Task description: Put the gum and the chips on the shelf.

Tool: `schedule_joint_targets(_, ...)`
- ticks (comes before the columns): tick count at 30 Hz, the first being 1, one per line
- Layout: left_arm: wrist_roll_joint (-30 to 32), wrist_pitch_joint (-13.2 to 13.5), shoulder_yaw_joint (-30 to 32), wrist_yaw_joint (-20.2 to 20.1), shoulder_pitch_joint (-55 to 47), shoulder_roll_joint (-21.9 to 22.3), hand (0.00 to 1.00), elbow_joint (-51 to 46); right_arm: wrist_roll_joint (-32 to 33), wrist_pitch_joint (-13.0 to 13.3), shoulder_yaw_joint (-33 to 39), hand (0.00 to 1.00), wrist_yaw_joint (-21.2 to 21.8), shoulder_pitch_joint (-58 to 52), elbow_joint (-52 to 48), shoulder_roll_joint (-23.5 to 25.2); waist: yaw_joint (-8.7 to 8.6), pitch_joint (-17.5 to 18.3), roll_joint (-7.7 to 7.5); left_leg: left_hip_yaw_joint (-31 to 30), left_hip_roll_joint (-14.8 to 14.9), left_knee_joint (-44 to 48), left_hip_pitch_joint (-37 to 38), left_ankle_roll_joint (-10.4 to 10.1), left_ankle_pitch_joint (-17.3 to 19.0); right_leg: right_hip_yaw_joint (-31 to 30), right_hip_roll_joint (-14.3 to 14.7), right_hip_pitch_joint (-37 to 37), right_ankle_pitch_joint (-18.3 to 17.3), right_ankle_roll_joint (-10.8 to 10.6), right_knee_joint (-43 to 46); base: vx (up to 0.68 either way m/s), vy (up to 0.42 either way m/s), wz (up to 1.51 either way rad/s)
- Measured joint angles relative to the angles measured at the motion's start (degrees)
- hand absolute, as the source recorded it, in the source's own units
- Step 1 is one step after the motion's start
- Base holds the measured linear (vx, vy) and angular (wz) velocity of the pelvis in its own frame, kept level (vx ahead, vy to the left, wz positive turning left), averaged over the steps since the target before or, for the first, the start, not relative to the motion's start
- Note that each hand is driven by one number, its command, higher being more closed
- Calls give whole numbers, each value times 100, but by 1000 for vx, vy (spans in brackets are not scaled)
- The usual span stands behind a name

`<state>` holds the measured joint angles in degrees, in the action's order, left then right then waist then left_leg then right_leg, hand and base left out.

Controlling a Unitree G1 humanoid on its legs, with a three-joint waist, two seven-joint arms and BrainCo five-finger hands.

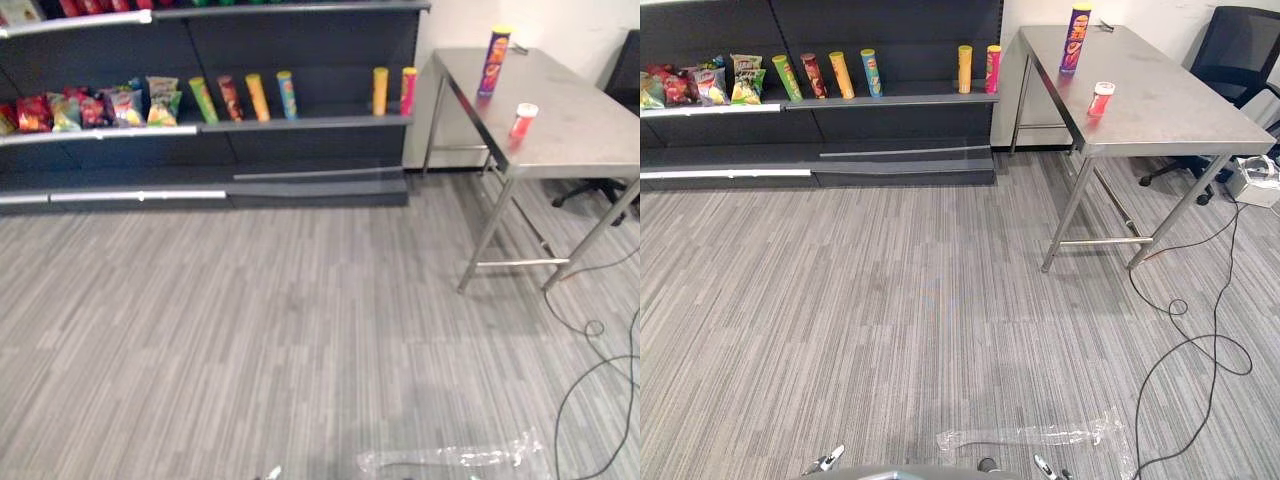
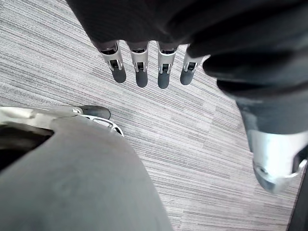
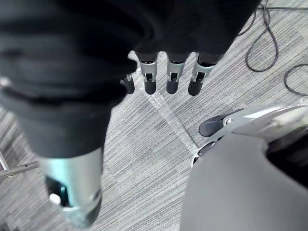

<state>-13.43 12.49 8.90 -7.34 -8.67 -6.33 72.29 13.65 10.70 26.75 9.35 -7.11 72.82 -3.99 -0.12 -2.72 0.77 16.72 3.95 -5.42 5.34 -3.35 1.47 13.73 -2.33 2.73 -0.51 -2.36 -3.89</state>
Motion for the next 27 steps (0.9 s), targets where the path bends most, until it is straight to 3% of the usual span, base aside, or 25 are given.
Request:
schedule_joint_targets(14, 5, 29, -71, 24, 19, -2, 0, 6, 12, 6, -11, 0, 7, 162, -40, 0, -8, -128, 38, 416, 109, -32, 115, -75, 78, -267, 125, 37, 18, -49, -132, -29, -27, -10)
schedule_joint_targets(20, -61, 56, -59, 43, 38, -3, 0, -5, 28, 34, -10, 0, 73, 167, -128, -15, -17, -241, 95, 512, 156, 0, 150, -75, 87, -325, 144, -130, -35, 15, 216, 21, -20, -10)
schedule_joint_targets(27, -192, 88, -14, 81, 39, 45, 0, -38, -39, 142, -21, 0, -5, 138, -229, 39, -14, -309, 45, 498, 127, 0, 183, -64, 92, -293, 112, -86, -56, -17, 168, -9, -11, 2)
